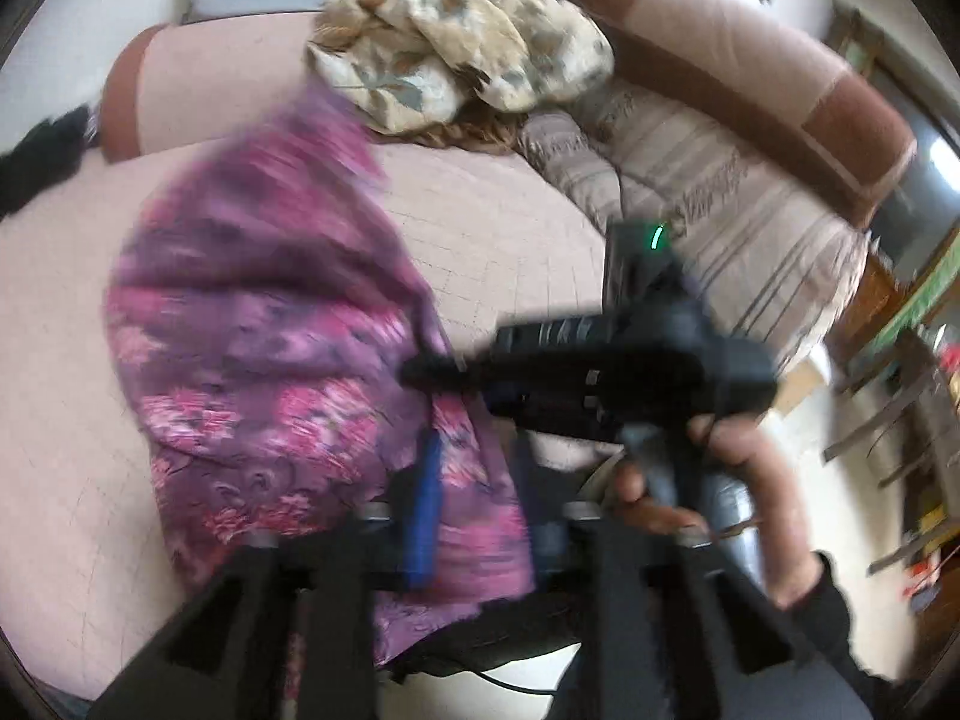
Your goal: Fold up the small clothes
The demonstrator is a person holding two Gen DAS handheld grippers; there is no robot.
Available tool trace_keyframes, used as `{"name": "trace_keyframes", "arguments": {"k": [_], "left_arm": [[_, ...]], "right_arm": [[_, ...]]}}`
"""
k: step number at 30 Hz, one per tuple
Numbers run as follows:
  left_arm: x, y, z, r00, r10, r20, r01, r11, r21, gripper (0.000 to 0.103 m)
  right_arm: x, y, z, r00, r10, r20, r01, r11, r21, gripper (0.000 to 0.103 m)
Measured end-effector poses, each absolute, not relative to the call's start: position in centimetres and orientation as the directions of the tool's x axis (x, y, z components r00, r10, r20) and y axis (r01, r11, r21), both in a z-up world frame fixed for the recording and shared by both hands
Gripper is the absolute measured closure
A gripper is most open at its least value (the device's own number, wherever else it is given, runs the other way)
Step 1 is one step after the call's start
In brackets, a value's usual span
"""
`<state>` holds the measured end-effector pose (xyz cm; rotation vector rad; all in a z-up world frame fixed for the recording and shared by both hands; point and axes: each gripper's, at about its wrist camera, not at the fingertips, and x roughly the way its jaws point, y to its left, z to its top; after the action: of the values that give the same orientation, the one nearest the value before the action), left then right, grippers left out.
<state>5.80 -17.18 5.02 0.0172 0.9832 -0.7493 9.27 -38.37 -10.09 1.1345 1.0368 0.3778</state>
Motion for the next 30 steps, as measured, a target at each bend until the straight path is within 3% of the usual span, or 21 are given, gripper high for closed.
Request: {"name": "trace_keyframes", "arguments": {"k": [1,3,5,8,9,10,12,15,19,22,23,24,25,26,30], "left_arm": [[5.8,-16.7,5.8,0.35,-0.568,-0.745,0.56,0.764,-0.32,0.058],[8.2,-15.8,5.8,0.411,-0.515,-0.752,0.506,0.815,-0.282,0.056],[10.8,-15.2,5.6,0.479,-0.364,-0.799,0.431,0.89,-0.147,0.056],[15.8,-15.5,4.0,0.461,-0.28,-0.842,0.405,0.911,-0.081,0.058],[17.7,-15.5,3.3,0.442,-0.276,-0.853,0.389,0.916,-0.094,0.062],[19.2,-15.7,2.8,0.426,-0.293,-0.856,0.388,0.914,-0.12,0.063],[21.6,-16.2,2.1,0.406,-0.323,-0.855,0.396,0.905,-0.153,0.064],[24.4,-18.4,0.2,0.383,-0.27,-0.883,0.414,0.905,-0.097,0.072],[26.9,-20.1,-3.9,0.322,-0.19,-0.927,0.398,0.916,-0.05,0.072],[26.2,-18.9,-2.1,0.337,-0.271,-0.902,0.401,0.908,-0.123,0.068],[25.7,-17.8,-1.1,0.335,-0.314,-0.888,0.404,0.899,-0.166,0.063],[24.7,-15.8,0.4,0.336,-0.361,-0.87,0.4,0.891,-0.215,0.048],[24.2,-14.2,1.5,0.35,-0.388,-0.853,0.392,0.887,-0.243,0.033],[23.4,-11.9,2.8,0.389,-0.402,-0.829,0.375,0.891,-0.256,0.029],[24.0,-5.9,4.0,0.446,-0.367,-0.816,0.273,0.924,-0.267,0.022]], "right_arm": [[9.2,-38.4,-10.7,0.49,0.7,-0.52,0.273,0.443,0.854,0.089],[9.2,-38.8,-10.9,0.474,0.695,-0.54,0.289,0.457,0.841,0.087],[9.1,-38.5,-10.3,0.475,0.679,-0.56,0.281,0.486,0.828,0.084],[9.6,-36.7,-9.6,0.459,0.648,-0.608,0.293,0.536,0.792,0.062],[9.1,-36.7,-9.4,0.46,0.642,-0.613,0.294,0.542,0.788,0.063],[8.5,-36.6,-9.0,0.463,0.639,-0.614,0.285,0.549,0.786,0.064],[7.5,-36.6,-8.5,0.464,0.627,-0.626,0.247,0.587,0.771,0.09],[6.0,-36.3,-8.3,0.456,0.553,-0.697,0.26,0.667,0.699,0.094],[5.8,-36.1,-9.0,0.42,0.495,-0.761,0.298,0.717,0.63,0.094],[6.7,-35.5,-9.4,0.384,0.494,-0.78,0.315,0.724,0.613,0.085],[6.6,-35.6,-8.9,0.406,0.493,-0.769,0.307,0.719,0.623,0.074],[6.4,-35.8,-7.8,0.454,0.496,-0.74,0.277,0.711,0.646,0.063],[6.3,-36.0,-6.6,0.496,0.497,-0.712,0.246,0.705,0.665,0.039],[6.1,-36.3,-5.4,0.531,0.487,-0.693,0.224,0.708,0.67,0.016],[8.6,-37.1,-1.1,0.548,0.488,-0.679,0.168,0.731,0.661,0.013]]}}
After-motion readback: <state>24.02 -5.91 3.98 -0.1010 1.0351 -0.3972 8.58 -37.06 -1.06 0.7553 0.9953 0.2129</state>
